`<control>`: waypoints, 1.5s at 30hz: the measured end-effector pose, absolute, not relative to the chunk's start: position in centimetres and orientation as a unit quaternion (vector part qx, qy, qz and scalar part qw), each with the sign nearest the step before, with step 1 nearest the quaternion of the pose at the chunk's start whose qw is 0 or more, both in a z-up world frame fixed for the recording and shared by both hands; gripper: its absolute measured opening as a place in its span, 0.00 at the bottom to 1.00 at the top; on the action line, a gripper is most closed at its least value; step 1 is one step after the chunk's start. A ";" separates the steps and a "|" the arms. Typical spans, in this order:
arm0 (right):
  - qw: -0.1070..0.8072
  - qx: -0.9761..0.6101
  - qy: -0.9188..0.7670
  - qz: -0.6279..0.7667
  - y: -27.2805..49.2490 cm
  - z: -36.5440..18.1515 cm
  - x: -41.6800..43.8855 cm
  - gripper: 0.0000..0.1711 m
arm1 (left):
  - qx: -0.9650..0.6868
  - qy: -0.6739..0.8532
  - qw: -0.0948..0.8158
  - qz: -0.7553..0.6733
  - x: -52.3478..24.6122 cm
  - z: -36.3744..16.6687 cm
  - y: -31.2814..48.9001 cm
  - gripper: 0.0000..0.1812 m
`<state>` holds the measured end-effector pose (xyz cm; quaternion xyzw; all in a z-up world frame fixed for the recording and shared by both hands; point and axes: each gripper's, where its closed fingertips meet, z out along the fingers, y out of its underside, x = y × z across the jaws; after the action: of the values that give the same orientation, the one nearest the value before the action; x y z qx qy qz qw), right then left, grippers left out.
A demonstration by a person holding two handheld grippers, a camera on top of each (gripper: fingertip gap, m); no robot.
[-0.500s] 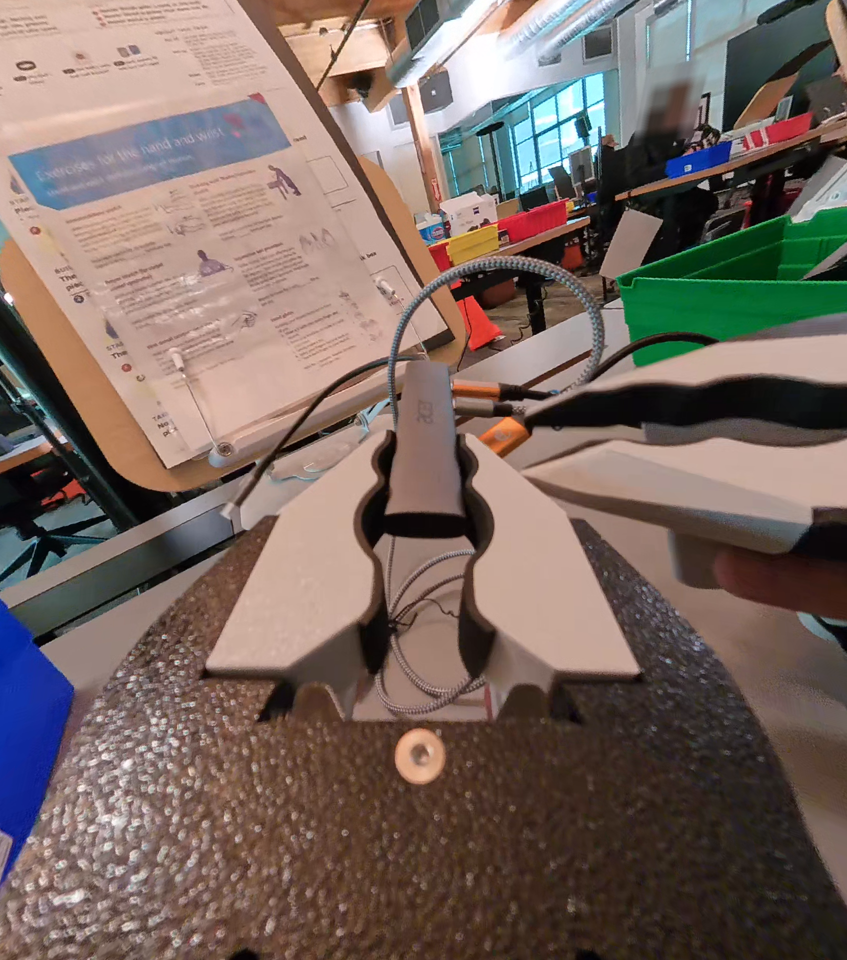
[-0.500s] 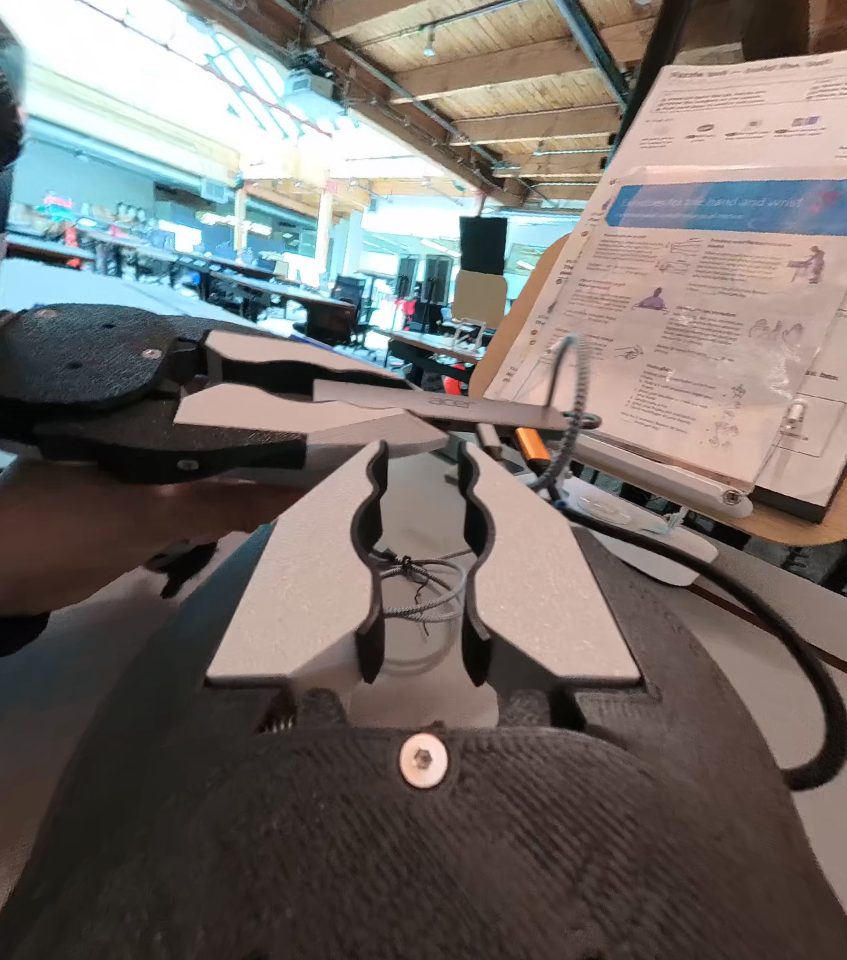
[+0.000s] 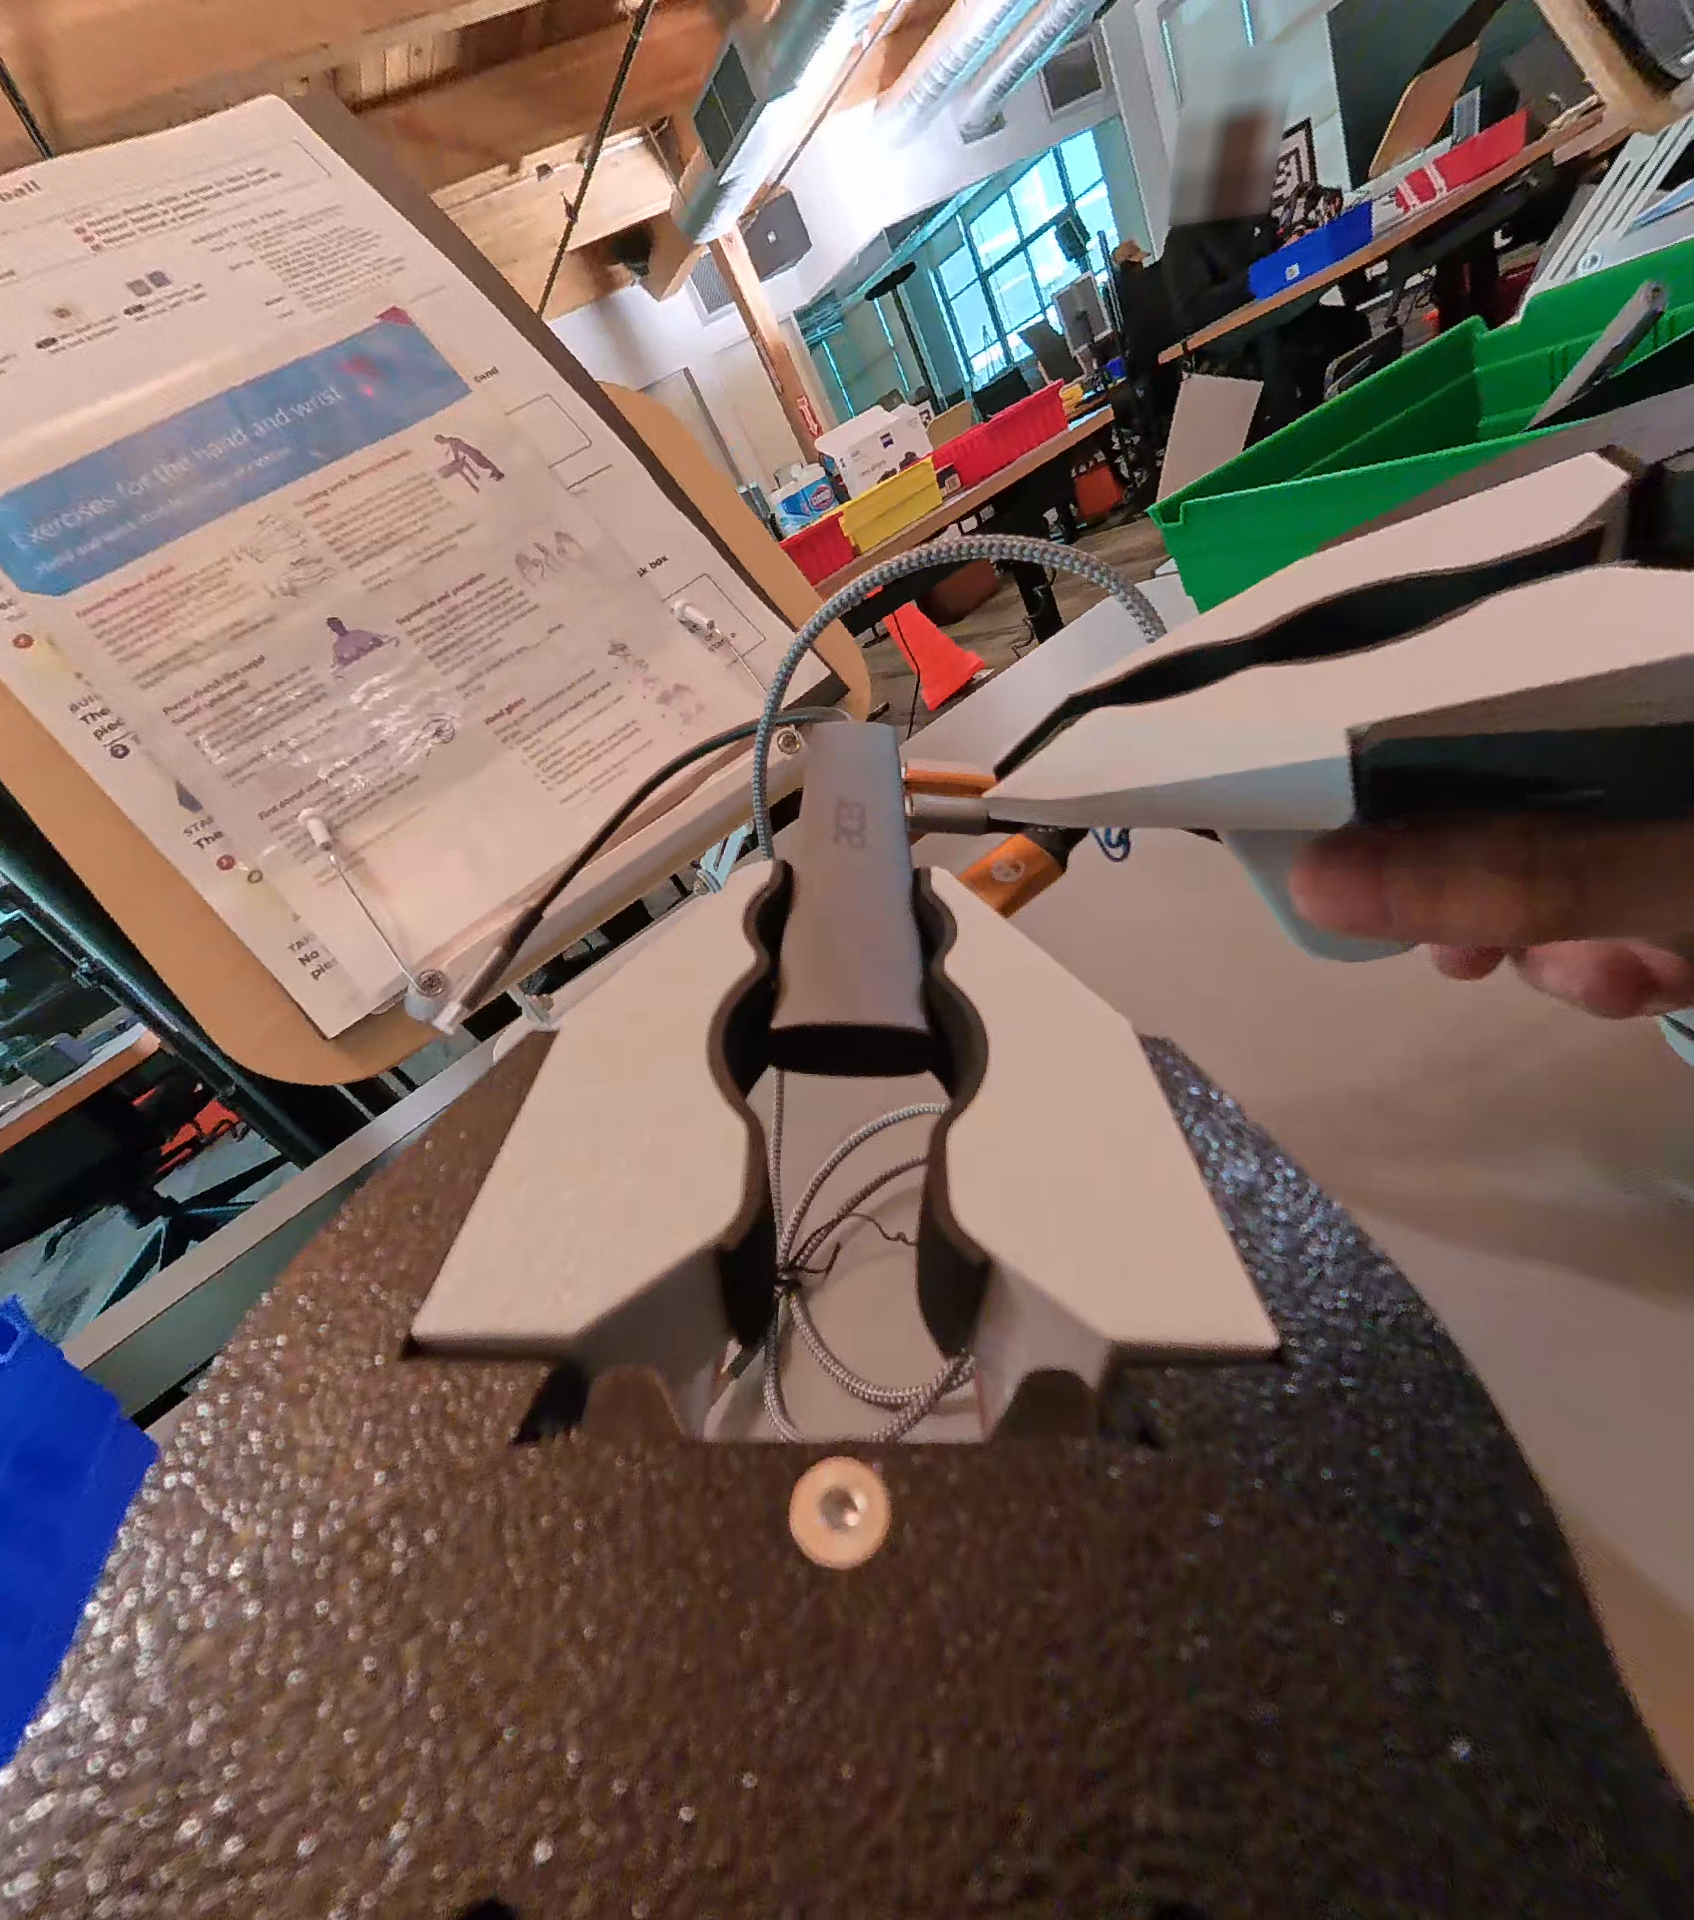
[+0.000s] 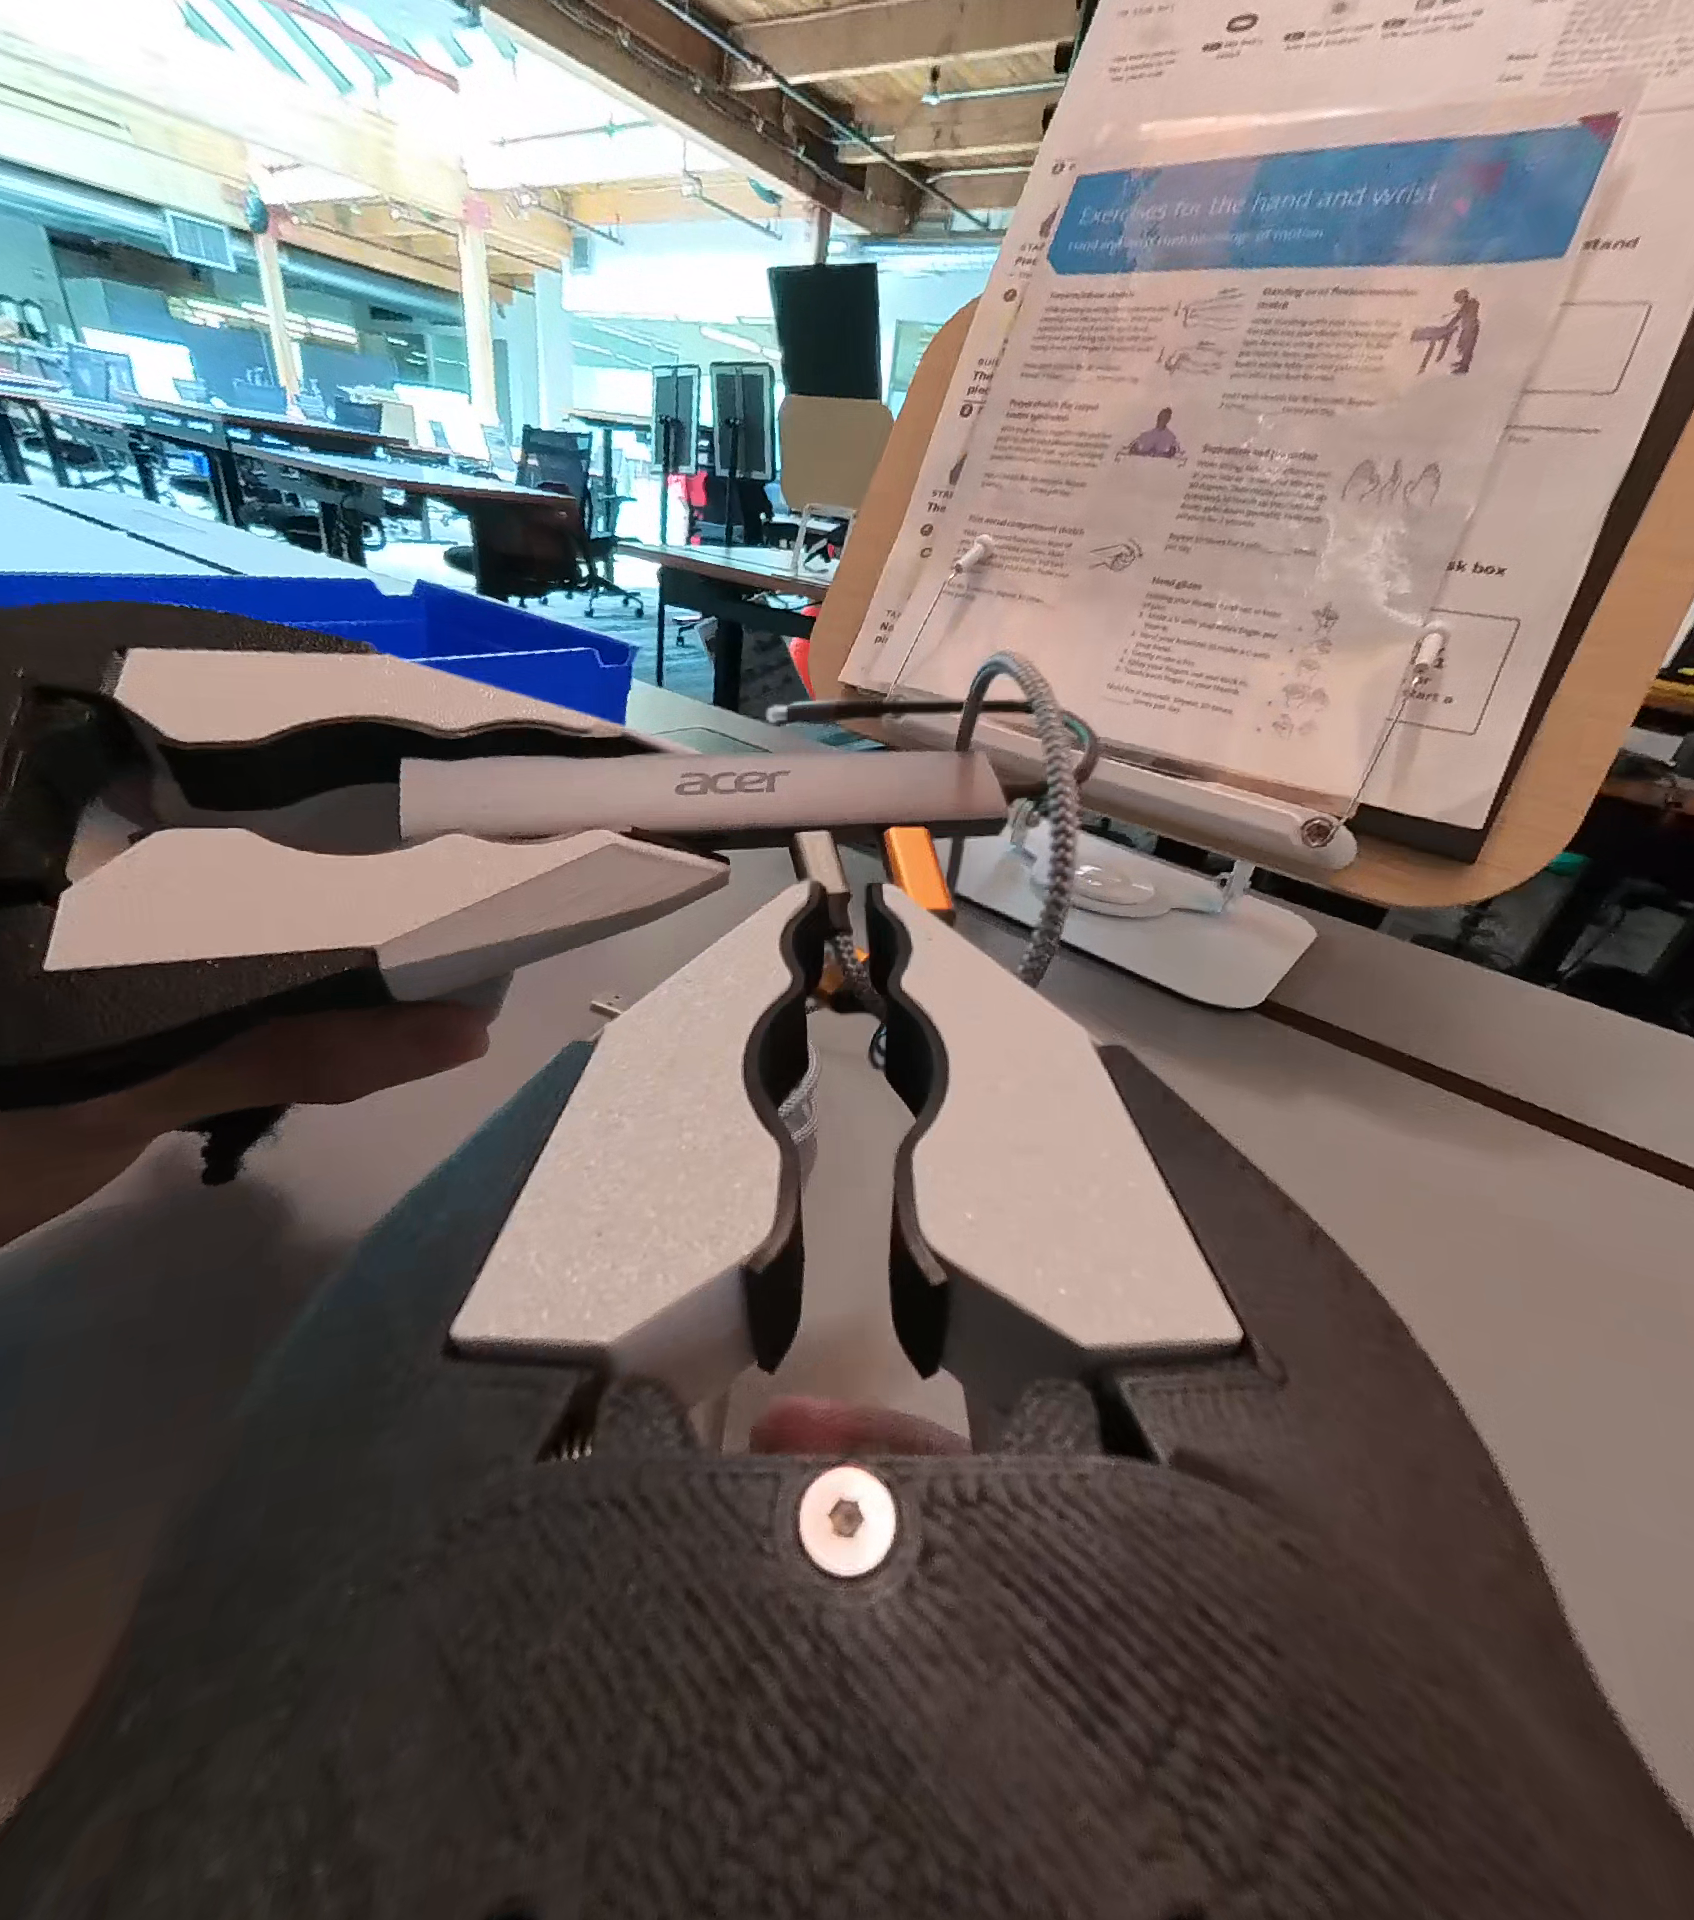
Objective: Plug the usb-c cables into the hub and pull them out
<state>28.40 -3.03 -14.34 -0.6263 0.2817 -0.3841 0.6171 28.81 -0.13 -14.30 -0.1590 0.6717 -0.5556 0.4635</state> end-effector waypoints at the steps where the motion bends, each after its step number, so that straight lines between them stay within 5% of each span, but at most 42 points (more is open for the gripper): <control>1: 0.616 -0.633 0.279 -0.376 -2.8 -14.6 28.4 0.05 | -0.158 0.670 0.466 -0.555 28.8 -14.3 0.0 0.12; 4: 0.616 -0.650 0.272 -0.351 -2.1 -15.3 28.2 0.11 | -0.147 0.670 0.469 -0.557 28.7 -14.2 -0.1 0.12; 16: 0.638 -0.633 0.295 -0.326 -2.5 -15.1 28.5 0.04 | -0.167 0.671 0.430 -0.580 28.8 -14.6 -0.2 0.12; 21: 0.640 -0.645 0.289 -0.301 -2.0 -14.5 28.0 0.02 | -0.222 0.673 0.349 -0.613 28.9 -14.3 0.4 0.12; 29: 0.613 -0.646 0.309 -0.334 -3.7 -13.9 27.7 0.02 | -0.266 0.634 0.455 -0.566 30.7 -12.5 4.0 0.12; 31: 0.643 -0.618 0.316 -0.324 -5.5 -12.9 27.4 0.02 | -0.344 0.597 0.403 -0.602 32.5 -11.7 8.2 0.12; 38: 0.702 -0.540 0.200 -0.419 -7.2 -6.3 23.6 0.02 | -0.228 0.638 0.413 -0.609 30.1 -11.2 5.1 0.12; 45: 0.664 -0.473 0.297 -0.497 -15.9 -5.1 24.6 0.02 | -0.082 0.722 0.375 -0.575 27.2 -14.6 -0.2 0.12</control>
<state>24.60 -15.90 -5.11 -0.4728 0.2974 -0.4971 0.6640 27.17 -0.17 -14.63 -0.0825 0.7224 -0.5754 0.3745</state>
